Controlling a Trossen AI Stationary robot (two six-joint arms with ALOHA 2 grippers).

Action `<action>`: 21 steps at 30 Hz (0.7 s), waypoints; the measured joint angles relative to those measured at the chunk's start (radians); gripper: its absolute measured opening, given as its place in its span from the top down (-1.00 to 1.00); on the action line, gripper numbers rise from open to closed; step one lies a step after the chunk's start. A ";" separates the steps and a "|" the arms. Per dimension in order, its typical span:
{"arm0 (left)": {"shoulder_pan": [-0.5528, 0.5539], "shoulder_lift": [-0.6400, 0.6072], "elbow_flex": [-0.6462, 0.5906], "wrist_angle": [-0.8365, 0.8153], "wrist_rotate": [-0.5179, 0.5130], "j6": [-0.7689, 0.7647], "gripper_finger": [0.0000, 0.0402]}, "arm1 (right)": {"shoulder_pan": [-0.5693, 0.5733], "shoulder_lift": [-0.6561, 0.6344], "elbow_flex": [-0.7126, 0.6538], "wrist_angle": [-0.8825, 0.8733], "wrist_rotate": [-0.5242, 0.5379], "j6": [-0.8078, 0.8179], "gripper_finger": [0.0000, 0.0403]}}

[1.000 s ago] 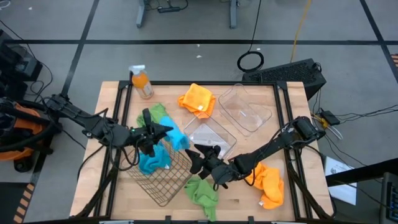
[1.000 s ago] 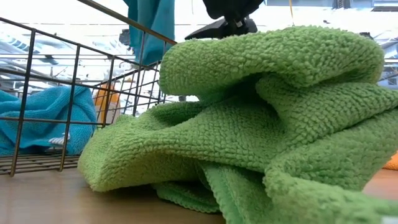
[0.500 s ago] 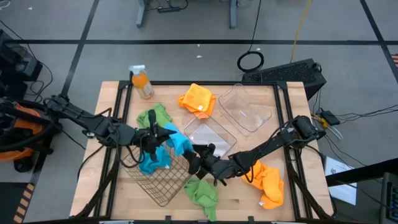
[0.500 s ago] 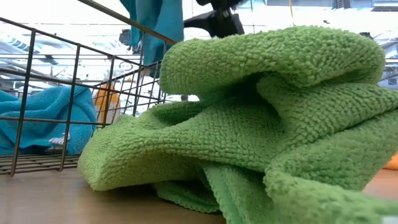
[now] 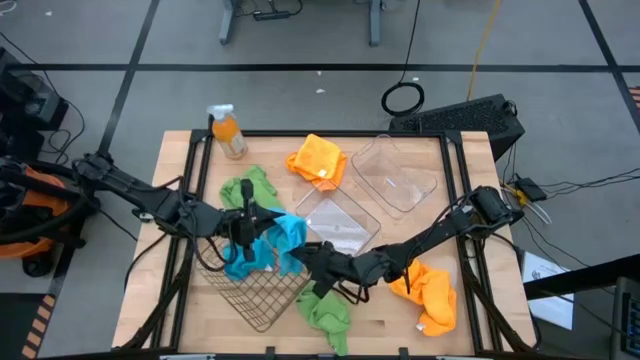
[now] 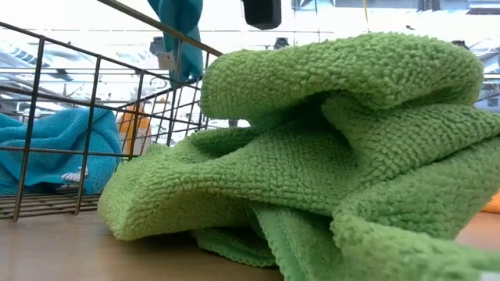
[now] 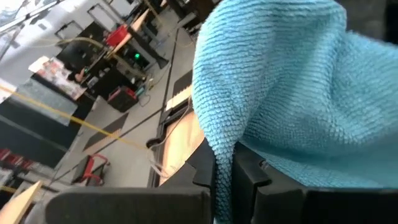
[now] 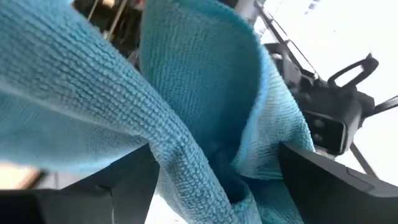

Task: Sort microfiber towel by color & place in baskets
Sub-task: Put the blue microfiber towel into the wire basket

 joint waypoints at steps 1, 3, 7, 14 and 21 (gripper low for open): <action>0.000 0.005 0.000 -0.001 -0.017 -0.003 0.88 | 0.000 0.000 0.000 -0.001 -0.014 0.033 -0.55; 0.001 0.014 0.000 -0.002 -0.040 -0.010 0.88 | 0.000 0.000 0.000 -0.004 -0.029 0.082 -0.55; 0.006 0.016 0.000 -0.002 -0.046 -0.017 0.88 | 0.000 0.000 0.000 -0.007 -0.036 0.145 -0.55; 0.006 0.016 0.000 -0.035 -0.018 -0.018 0.88 | 0.020 0.000 0.000 0.077 -0.035 0.209 -0.55; -0.024 0.016 0.000 -0.017 0.011 -0.016 0.88 | 0.029 0.000 0.000 0.211 -0.036 0.281 -0.55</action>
